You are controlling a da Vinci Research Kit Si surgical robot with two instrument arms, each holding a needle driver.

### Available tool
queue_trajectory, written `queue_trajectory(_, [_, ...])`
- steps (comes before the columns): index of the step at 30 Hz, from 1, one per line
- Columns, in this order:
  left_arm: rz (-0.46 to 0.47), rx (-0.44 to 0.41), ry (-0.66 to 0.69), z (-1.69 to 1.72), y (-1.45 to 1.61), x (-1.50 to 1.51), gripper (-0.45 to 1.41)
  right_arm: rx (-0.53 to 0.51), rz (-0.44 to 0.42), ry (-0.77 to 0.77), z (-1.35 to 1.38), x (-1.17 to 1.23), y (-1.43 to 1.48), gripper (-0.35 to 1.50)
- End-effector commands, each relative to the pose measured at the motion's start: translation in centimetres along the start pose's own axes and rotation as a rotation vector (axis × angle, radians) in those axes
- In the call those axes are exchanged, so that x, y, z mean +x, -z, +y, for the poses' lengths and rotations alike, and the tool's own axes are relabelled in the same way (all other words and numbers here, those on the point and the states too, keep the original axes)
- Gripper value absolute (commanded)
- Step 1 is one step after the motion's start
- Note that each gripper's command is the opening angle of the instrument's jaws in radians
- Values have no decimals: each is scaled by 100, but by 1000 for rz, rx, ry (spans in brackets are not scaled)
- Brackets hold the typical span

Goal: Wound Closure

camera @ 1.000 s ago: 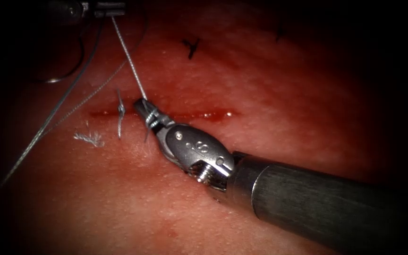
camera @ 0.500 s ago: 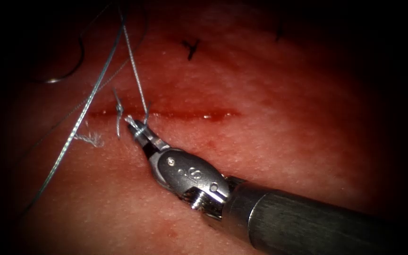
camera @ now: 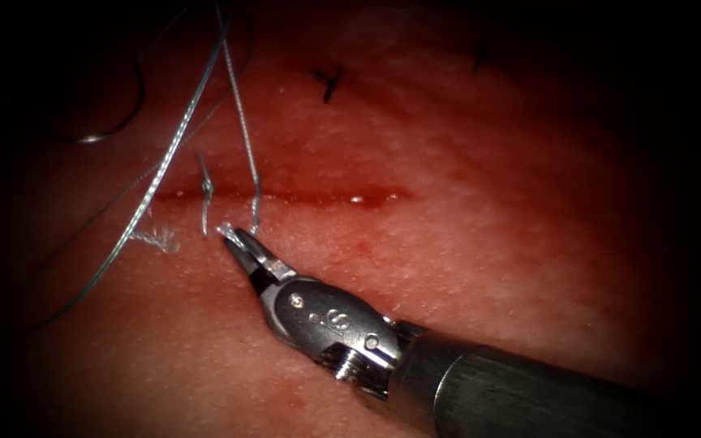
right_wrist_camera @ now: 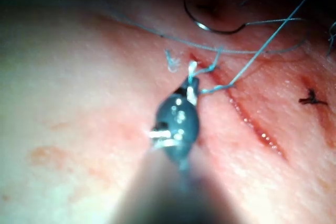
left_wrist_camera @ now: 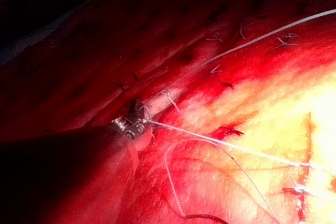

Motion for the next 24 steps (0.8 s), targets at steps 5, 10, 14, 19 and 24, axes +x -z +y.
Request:
queue_trajectory(5, [-2, 13, -14, -8, -18, -5, -45, 31, 18, 23, -9, -8, -5, -35])
queue_trajectory(10, [-8, 15, -45, -13, -22, -10, -45, 86, -5, 51, -25, -24, 0, -35])
queue_trajectory(14, [-9, 15, -57, -17, -27, -13, -45, 127, -20, 81, -45, -45, 11, -35])
queue_trajectory(19, [-12, 15, -69, -22, -31, -16, -45, 143, -38, 98, -55, -57, 17, -35])
queue_trajectory(24, [-19, 19, -74, -25, -35, -18, -45, 152, -39, 101, -60, -58, 26, -35])
